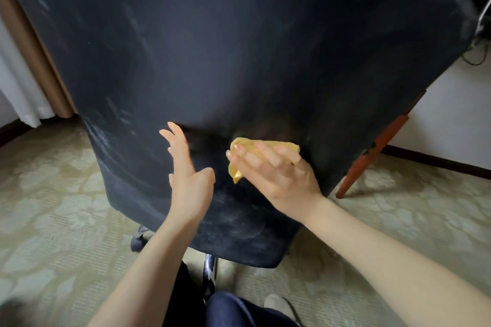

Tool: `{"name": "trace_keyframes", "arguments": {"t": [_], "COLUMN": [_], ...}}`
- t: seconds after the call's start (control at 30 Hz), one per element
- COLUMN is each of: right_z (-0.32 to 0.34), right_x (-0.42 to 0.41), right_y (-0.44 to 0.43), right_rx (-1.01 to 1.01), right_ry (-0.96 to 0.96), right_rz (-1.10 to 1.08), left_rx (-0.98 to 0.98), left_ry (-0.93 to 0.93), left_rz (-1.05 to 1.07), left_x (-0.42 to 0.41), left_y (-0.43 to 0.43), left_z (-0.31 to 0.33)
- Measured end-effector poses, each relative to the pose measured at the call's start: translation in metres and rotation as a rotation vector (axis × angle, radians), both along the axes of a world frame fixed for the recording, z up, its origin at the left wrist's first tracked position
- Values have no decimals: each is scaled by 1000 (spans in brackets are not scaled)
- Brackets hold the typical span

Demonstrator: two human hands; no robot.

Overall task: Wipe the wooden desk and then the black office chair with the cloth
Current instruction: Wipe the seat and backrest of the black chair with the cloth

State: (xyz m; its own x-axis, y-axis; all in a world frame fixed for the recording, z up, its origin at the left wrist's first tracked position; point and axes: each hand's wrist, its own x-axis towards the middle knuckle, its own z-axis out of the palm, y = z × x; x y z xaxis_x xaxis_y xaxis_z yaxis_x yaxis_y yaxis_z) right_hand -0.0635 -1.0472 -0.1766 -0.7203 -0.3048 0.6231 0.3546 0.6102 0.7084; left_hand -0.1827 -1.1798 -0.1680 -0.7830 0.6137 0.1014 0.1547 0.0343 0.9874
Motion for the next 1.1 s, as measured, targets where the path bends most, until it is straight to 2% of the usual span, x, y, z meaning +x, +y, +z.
{"name": "trace_keyframes", "arguments": {"t": [0.1,0.2,0.27,0.43,0.6,0.77,0.93,1.1], "right_z": [-26,-32,-21,33,100,147,126,68], "right_x": [24,57,74,112,118,76,17,-12], "right_y": [6,16,25,36,29,13,-6,-10], "right_rx": [3,160,166,104,189,221,69,12], "right_ry": [-277,-615,-704,-581,-298,2,145,38], "right_rz": [-12,-82,-95,-80,-100,-19,83,33], "left_rx": [-1,-34,-52,-75,-76,-85,-93,-52], "left_ry": [14,29,34,7,25,33,77,65], "left_rz": [28,9,-21,-41,-30,-42,-51,-77], "left_x": [8,9,7,11,15,16,10,3], "left_y": [2,-1,-3,-4,-4,-6,-13,-15], "left_z": [1,0,-1,2,3,5,2,-1]}}
